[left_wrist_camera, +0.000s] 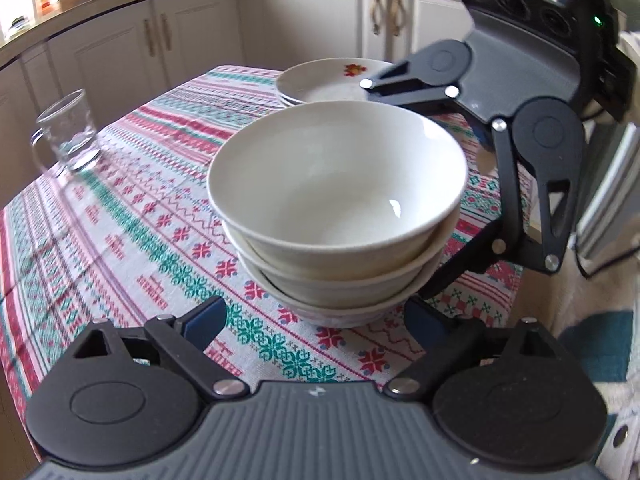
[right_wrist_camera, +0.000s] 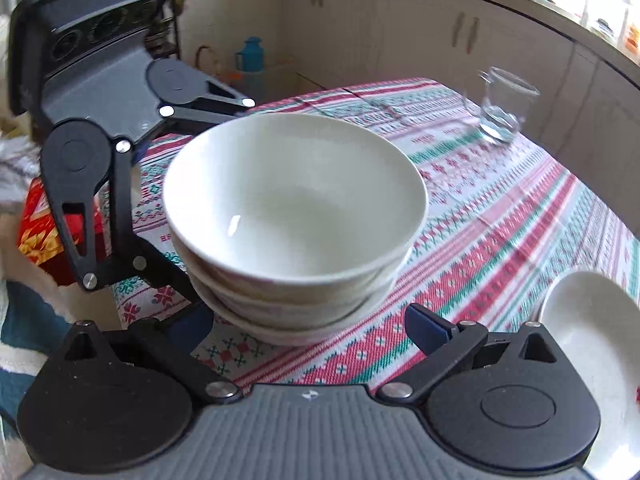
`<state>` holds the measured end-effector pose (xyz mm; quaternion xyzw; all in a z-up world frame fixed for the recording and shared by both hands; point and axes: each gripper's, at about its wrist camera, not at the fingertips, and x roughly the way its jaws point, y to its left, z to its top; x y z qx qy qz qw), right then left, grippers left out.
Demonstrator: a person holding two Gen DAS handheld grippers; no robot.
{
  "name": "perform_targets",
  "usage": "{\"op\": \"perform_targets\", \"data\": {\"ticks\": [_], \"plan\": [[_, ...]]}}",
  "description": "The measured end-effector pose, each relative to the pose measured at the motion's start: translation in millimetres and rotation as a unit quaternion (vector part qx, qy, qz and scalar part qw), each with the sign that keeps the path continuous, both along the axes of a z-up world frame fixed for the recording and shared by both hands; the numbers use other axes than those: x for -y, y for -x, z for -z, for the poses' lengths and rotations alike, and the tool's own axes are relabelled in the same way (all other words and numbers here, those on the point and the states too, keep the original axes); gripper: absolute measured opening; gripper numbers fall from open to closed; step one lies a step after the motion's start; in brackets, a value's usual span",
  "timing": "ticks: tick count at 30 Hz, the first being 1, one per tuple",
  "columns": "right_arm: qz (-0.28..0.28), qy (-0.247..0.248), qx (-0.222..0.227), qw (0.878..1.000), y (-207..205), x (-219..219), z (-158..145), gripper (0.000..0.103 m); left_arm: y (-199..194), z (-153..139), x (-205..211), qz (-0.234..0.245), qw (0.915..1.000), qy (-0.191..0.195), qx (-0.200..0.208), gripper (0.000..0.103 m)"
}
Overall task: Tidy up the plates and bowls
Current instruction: 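Lift the bowl stack with both grippers and carry it over the plate stack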
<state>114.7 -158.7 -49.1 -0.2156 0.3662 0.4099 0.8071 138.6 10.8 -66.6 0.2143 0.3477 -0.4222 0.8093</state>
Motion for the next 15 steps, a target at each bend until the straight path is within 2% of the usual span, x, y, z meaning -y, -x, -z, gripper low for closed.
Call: {"op": "perform_targets", "data": {"ticks": [4,15], "plan": [[-0.023,0.008,0.003,1.000,-3.9,-2.2,-4.0,0.103,-6.3,-2.8,0.2,0.025,0.9996,-0.004,-0.006,0.091],[-0.061,0.012,-0.026,0.998,-17.4,-4.4,-5.8,0.098,-20.8,-6.1,0.6,0.076,0.9966,-0.005,-0.032,0.088]]}}
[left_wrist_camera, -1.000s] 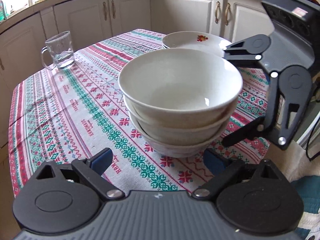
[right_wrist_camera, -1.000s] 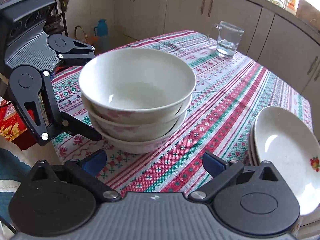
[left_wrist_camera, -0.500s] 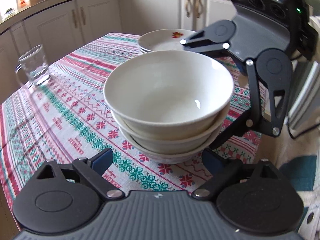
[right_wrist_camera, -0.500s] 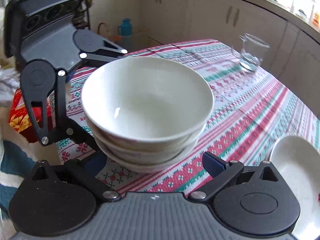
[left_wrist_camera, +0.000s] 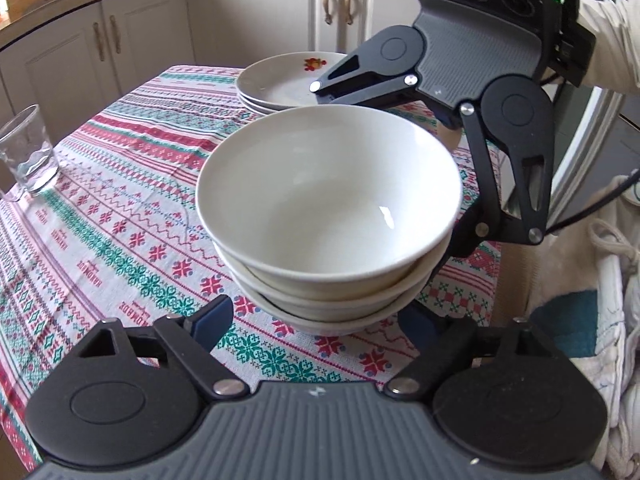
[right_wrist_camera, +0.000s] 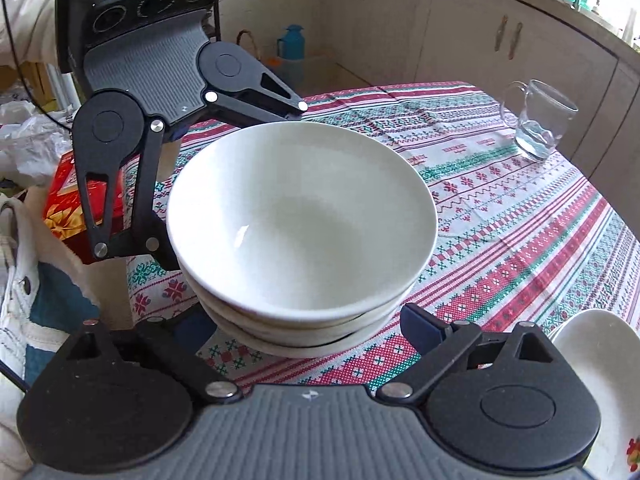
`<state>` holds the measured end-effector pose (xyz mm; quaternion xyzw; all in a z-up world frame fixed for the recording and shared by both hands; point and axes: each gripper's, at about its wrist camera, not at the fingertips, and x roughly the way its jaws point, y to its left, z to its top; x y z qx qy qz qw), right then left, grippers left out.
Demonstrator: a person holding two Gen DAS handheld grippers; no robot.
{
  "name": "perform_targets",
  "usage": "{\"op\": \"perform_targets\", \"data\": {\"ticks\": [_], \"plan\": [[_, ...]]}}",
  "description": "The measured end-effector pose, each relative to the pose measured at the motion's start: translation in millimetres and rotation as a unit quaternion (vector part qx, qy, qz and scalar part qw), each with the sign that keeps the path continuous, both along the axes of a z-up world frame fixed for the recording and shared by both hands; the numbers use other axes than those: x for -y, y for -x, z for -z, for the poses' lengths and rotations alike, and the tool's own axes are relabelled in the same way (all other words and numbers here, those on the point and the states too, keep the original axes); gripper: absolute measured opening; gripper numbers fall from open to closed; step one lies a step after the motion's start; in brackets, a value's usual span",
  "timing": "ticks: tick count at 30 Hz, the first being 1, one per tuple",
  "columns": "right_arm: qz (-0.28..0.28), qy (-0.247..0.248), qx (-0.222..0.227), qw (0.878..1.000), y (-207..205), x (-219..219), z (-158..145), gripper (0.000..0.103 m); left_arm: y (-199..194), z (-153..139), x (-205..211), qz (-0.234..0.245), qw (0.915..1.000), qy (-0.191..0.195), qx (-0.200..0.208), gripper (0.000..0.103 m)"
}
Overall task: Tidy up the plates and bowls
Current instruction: 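Lift the bowl stack with both grippers and carry it over the plate stack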
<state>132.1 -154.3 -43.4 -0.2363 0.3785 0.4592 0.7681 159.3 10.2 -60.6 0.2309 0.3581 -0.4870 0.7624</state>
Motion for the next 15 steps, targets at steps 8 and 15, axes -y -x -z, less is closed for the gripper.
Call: {"op": "perform_targets", "data": {"ticks": [8,15], "plan": [[-0.017,0.004,-0.013,1.000,-1.5,-1.9,-2.8,0.091,-2.5,-0.6,-0.5,0.035,0.9994,0.004,-0.001,0.079],[-0.016,0.003,-0.025,1.000,-4.2,-0.6,-2.2,0.091,-4.3,-1.0,-1.6,0.046,0.9989,0.006,-0.002,0.080]]}}
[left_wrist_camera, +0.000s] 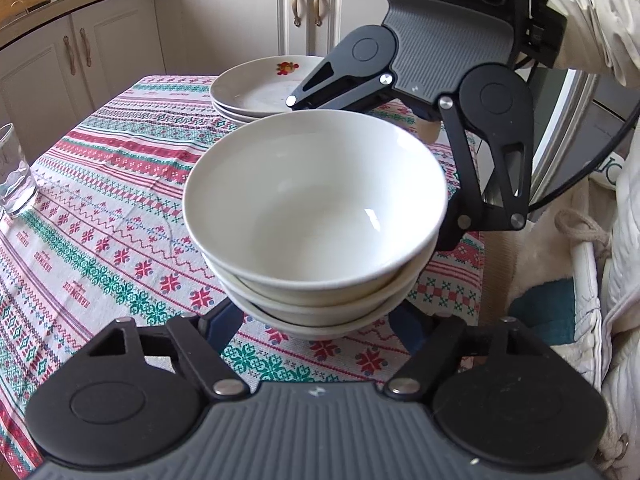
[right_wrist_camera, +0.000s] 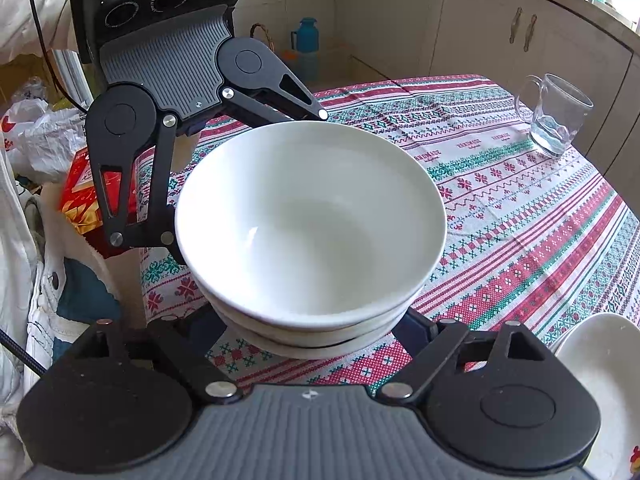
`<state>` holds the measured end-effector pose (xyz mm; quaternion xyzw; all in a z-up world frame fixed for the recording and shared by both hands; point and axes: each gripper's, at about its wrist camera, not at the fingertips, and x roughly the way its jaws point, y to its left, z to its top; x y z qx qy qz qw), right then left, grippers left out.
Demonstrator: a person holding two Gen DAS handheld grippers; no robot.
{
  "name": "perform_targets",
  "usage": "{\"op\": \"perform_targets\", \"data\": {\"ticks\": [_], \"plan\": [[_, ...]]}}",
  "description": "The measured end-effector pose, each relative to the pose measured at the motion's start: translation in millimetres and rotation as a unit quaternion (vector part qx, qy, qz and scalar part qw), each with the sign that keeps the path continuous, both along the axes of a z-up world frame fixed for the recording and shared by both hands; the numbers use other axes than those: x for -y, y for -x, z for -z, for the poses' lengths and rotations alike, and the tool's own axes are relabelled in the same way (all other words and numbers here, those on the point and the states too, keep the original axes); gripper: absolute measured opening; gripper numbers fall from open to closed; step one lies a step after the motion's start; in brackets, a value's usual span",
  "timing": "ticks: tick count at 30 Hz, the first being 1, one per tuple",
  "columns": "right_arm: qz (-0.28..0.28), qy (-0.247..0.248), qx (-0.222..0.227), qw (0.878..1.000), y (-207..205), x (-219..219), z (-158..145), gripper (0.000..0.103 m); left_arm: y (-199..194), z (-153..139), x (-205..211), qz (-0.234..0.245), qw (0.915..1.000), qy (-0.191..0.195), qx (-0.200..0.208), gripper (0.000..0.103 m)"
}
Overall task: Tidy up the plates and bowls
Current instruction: 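Lift the bowl stack with both grippers and carry it over the plate stack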
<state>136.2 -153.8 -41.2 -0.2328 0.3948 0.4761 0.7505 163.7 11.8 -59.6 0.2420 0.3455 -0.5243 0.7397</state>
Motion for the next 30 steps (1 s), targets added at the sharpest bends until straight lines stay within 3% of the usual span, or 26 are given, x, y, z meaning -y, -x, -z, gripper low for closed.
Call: {"op": "perform_targets", "data": {"ticks": [20,30], "plan": [[0.003,-0.002,-0.009,1.000,-3.8,-0.6,1.7,0.091,-3.3,0.5,2.8,0.003,1.0000,0.001,0.002,0.081],[0.016,-0.008,-0.007,1.000,-6.2,10.9,-10.1,0.091,-2.7,-18.1,17.6,-0.004,0.9999,0.006,0.015,0.081]]}}
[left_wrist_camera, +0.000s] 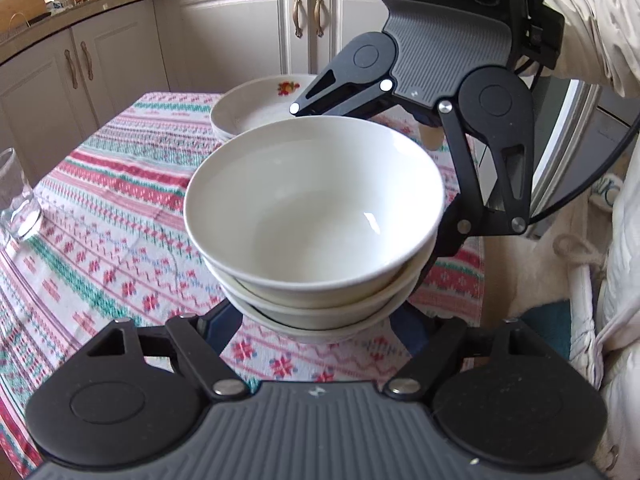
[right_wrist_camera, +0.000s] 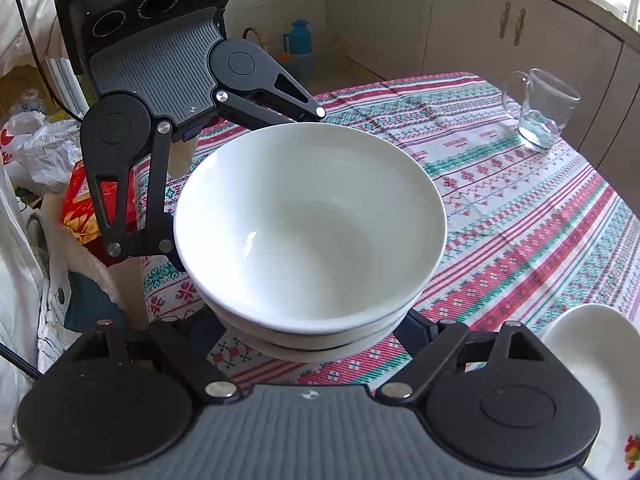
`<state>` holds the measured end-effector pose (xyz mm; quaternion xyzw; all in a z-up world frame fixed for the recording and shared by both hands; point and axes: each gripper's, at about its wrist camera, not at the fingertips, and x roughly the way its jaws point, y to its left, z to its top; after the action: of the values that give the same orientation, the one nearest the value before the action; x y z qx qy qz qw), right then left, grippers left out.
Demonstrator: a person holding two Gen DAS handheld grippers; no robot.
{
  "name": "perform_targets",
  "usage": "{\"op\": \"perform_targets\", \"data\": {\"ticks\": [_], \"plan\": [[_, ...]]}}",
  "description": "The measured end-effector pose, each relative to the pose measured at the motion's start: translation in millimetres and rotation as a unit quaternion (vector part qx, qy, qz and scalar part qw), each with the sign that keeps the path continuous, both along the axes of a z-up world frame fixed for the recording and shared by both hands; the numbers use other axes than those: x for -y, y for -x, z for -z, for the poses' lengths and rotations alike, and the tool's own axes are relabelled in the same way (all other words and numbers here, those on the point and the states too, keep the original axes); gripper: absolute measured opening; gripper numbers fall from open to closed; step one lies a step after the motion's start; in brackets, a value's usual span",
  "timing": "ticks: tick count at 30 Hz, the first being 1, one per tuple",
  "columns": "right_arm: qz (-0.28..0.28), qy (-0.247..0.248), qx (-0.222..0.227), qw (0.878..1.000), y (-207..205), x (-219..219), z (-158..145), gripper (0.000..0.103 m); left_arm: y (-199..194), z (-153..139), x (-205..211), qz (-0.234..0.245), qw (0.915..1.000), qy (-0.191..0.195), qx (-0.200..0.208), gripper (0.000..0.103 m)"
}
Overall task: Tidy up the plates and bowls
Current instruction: 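Lift the bowl stack with both grippers and carry it over the plate stack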
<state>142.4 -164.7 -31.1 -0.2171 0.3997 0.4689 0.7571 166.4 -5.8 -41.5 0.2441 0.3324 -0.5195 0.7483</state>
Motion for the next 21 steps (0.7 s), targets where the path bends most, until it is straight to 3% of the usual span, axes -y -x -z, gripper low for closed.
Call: {"op": "perform_targets", "data": {"ticks": [11,21], "plan": [[0.020,-0.008,0.026,0.999,-9.0,56.1,-34.9,0.091,-23.8,-29.0,57.7,0.011,0.9996,0.020,0.019,0.081],[0.058,0.008,0.052,0.997,-31.4,123.9,-48.8,0.091,-65.4,-30.4,123.7,0.046,0.9978,0.030,0.038,0.081]]}}
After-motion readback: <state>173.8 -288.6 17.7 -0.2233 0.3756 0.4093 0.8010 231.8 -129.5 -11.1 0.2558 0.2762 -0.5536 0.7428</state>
